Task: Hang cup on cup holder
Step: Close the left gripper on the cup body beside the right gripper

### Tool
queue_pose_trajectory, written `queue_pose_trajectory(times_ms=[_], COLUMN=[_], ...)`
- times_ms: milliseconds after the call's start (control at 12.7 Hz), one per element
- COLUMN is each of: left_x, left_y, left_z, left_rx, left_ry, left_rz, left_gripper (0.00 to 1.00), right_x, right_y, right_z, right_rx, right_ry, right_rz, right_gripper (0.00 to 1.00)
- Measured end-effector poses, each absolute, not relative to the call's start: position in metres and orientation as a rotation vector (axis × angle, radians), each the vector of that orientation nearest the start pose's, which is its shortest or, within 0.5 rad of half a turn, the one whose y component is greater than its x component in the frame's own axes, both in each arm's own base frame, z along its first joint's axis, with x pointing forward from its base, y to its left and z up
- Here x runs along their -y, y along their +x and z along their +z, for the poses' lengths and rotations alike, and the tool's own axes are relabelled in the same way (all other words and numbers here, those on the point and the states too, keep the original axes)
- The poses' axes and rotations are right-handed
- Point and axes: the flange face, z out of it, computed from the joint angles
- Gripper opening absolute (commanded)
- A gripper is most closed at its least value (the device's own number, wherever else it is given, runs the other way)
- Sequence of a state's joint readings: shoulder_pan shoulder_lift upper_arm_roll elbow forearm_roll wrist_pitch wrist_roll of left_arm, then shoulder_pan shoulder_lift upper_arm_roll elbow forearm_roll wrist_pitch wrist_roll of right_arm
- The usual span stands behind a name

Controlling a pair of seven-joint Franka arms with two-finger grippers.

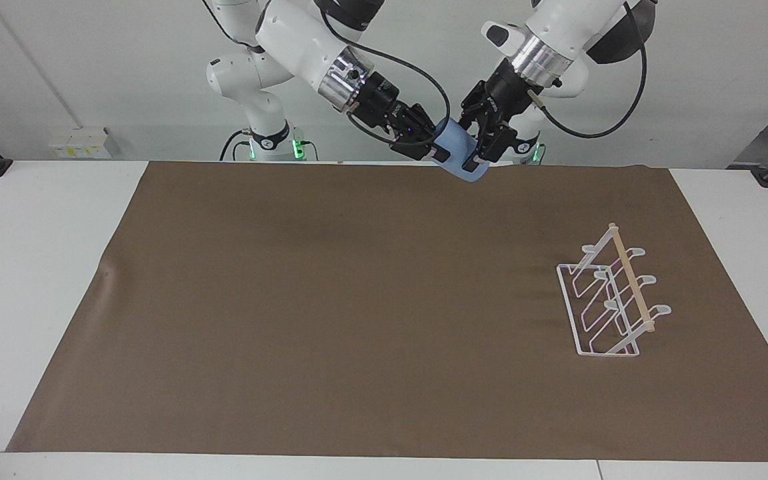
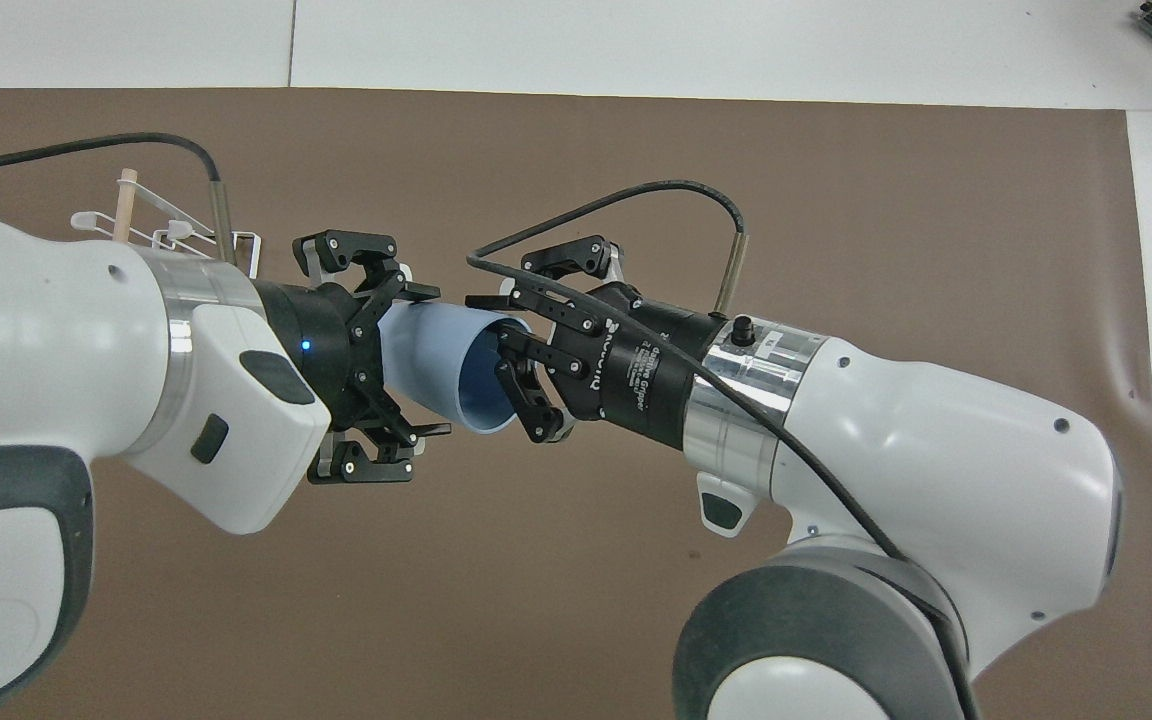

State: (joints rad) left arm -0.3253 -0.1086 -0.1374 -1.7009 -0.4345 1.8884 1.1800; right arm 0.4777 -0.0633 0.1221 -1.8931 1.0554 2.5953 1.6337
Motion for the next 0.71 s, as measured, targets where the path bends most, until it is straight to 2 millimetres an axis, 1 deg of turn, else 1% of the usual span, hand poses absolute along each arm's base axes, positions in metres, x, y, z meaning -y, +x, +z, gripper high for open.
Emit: queue_pose_trajectory(times_ms=[158, 237, 316, 395, 711], left_x=[0.2772, 0.2771, 0.2771, 0.2766, 0.2759], left_y=[0.476, 0.4761, 0.4762, 0.4768, 0.4771], left_z=[0.6564, 0.6546, 0.6533, 0.6524, 0.6514], left_rx=[-2.365, -2.365, -2.365, -2.362, -2.37], left_ry=[-2.375, -2.378, -2.379, -2.381, -2.369], left_rz=[-0.711, -0.707, -0.704, -0.706, -0.706], left_gripper=[1.0, 0.75, 0.27, 0.0, 0.0], right_x=[-0.3206, -0.3207, -0.3208, -0.3211, -0.3211], right_y=[0.4954, 0.4954, 0.4954, 0.4952, 0.4958], right_z=[0.6089, 0.6087, 0.6086, 0.6082, 0.6071], right_rx=[-1.615, -1.615, -1.616, -1.616, -1.618], right_ry=[-1.35, -1.35, -1.351, -1.353, -1.355], right_rz=[0.535, 0.536, 0.536, 0.538, 0.54], right_gripper=[0.0, 0.0, 0.0, 0.0, 0.0])
